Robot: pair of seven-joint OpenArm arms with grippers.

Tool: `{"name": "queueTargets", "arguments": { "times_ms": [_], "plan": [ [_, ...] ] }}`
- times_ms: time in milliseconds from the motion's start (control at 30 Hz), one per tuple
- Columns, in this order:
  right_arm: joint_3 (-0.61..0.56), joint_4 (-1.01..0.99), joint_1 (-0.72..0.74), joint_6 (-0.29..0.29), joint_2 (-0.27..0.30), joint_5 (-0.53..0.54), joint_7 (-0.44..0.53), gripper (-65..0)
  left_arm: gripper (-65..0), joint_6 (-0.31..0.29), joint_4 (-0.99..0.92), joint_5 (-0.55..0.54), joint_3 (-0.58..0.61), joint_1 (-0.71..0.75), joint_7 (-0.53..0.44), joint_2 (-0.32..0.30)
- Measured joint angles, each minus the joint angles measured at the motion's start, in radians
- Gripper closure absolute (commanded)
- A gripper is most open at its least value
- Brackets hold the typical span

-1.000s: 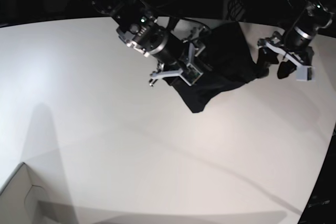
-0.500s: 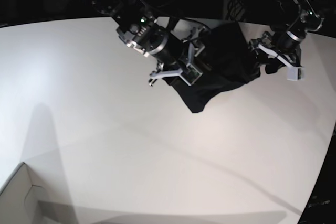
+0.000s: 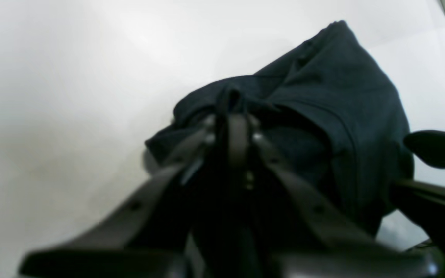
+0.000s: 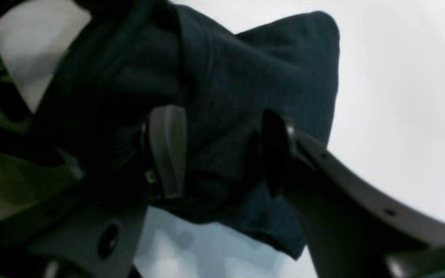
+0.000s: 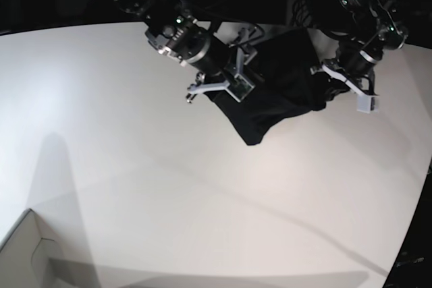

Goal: Layout the t-shirt on the table in an organized manner, then fold the t-shirt properly
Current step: 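Grasp the bundle edge with both grippers and lift it slightly, then fold the lifted bundle edge over onto itself with both grippers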

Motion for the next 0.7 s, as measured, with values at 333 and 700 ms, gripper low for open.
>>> {"name": "queueTargets", "arguments": {
  "times_ms": [333,700],
  "plan": [
    [0.030,0.000,-0.001,0.000,0.007,0.000,-0.001,-31.4,-0.1,0.000,0.022,-0.005,-0.010,-0.005,-0.004,-0.047],
    [0.036,0.000,0.000,0.000,0.011,0.000,-0.001,-31.4,-0.5,0.000,-0.062,-0.008,-0.096,-0.009,-0.008,-0.042]
  ]
}}
